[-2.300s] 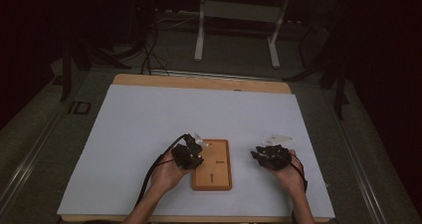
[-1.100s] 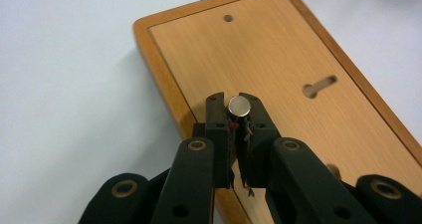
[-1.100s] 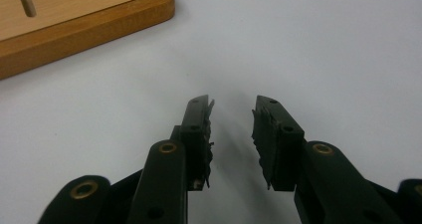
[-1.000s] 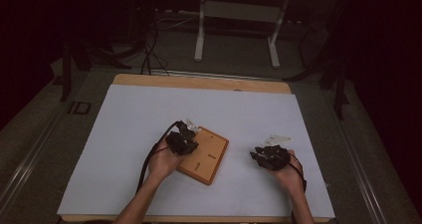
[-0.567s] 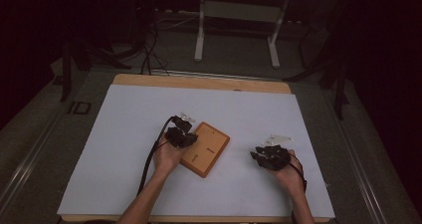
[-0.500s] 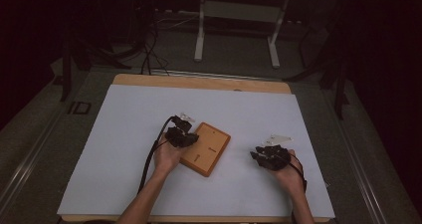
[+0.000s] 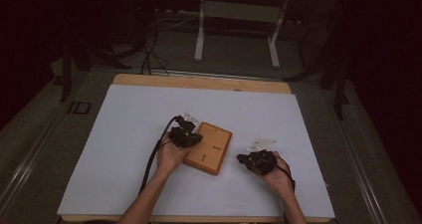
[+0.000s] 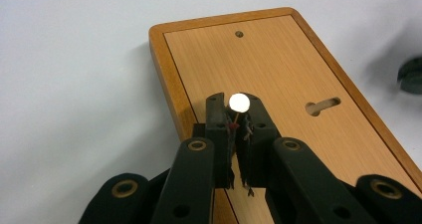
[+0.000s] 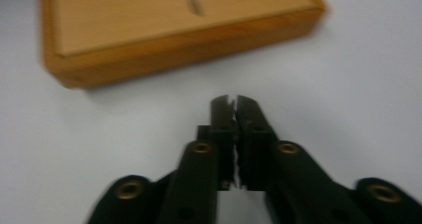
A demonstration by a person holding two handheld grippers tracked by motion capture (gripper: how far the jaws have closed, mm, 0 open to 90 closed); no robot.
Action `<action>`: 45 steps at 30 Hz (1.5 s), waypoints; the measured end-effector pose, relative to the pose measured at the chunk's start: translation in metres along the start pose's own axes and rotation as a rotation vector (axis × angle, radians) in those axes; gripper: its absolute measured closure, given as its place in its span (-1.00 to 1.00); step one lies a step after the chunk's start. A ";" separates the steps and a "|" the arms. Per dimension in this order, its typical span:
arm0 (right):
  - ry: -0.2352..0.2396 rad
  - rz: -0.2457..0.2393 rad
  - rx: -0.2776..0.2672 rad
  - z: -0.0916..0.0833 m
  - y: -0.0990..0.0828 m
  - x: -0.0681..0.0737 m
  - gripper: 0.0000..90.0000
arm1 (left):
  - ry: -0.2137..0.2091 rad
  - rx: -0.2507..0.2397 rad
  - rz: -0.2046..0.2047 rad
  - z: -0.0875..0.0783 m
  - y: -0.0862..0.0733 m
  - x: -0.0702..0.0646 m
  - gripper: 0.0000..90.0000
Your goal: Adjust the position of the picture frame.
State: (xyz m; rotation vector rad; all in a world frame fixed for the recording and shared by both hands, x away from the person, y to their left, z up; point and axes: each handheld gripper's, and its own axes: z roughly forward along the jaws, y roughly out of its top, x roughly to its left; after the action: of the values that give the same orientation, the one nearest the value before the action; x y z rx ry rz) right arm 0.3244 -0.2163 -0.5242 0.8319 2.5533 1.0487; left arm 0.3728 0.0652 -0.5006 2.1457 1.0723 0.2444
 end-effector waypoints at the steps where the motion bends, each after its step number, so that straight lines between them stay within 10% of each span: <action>1: 0.028 -0.013 0.000 0.004 0.003 0.006 0.99 | -0.004 0.000 -0.004 0.001 0.001 0.000 0.89; 34: 0.234 -0.137 -0.013 0.027 0.018 0.050 0.99 | -0.050 -0.025 0.027 0.009 0.002 0.001 0.88; 39: 0.206 -0.111 -0.053 0.014 0.017 0.037 0.99 | -0.061 -0.018 0.034 0.011 0.000 0.000 0.88; 45: 0.064 -0.030 -0.080 0.001 0.012 0.013 0.99 | -0.060 0.000 0.045 0.012 -0.001 0.002 0.88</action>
State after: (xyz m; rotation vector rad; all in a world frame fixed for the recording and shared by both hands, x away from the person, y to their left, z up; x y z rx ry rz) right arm 0.3188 -0.2011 -0.5169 0.7492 2.5495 1.1778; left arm 0.3790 0.0609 -0.5106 2.1657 0.9912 0.1999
